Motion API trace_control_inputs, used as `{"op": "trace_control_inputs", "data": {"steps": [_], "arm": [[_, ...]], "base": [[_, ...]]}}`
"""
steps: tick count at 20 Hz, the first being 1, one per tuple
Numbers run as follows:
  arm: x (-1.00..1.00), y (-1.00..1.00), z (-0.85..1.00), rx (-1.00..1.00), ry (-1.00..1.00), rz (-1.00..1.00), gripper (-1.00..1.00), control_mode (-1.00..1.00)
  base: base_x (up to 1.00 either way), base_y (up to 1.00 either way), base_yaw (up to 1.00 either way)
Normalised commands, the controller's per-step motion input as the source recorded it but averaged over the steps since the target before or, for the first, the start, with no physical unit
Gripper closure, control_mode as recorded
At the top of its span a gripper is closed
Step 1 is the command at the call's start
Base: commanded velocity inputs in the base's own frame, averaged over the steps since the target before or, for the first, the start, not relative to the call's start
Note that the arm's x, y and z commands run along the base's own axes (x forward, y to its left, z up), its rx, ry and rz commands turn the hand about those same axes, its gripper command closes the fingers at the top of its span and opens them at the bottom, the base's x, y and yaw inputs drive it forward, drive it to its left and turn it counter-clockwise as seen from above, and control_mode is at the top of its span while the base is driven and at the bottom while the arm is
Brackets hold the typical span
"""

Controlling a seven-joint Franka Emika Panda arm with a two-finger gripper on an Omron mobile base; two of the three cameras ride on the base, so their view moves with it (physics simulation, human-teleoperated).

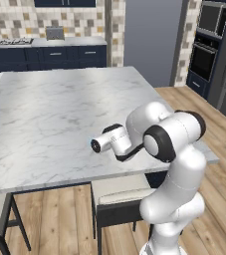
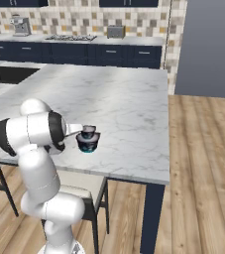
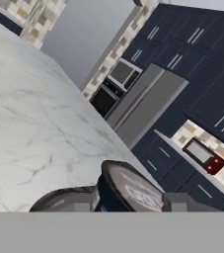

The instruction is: Stack the yogurt containers by placing the smaller containers on top of the larger containers.

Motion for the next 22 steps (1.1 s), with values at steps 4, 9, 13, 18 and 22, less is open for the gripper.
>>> {"op": "trace_control_inputs", "data": {"steps": [4, 9, 13, 18, 22], "arm": [[-0.07, 0.10, -0.15, -0.03, -0.10, -0.03, -1.00, -1.00], [-0.39, 0.00, -0.01, -0.02, -0.15, -0.05, -1.00, -1.00], [-0.31, 0.07, 0.51, 0.00, -0.28, -0.04, -1.00, -1.00], [-0.04, 0.25, 0.89, 0.00, -0.25, -0.01, -1.00, -1.00], [-0.87, 0.19, 0.46, 0.08, 0.01, -0.03, -1.00, -1.00]], "base": [[0.00, 0.00, 0.00], [0.00, 0.00, 0.00], [0.00, 0.00, 0.00], [0.00, 0.00, 0.00], [0.00, 0.00, 0.00]]}}
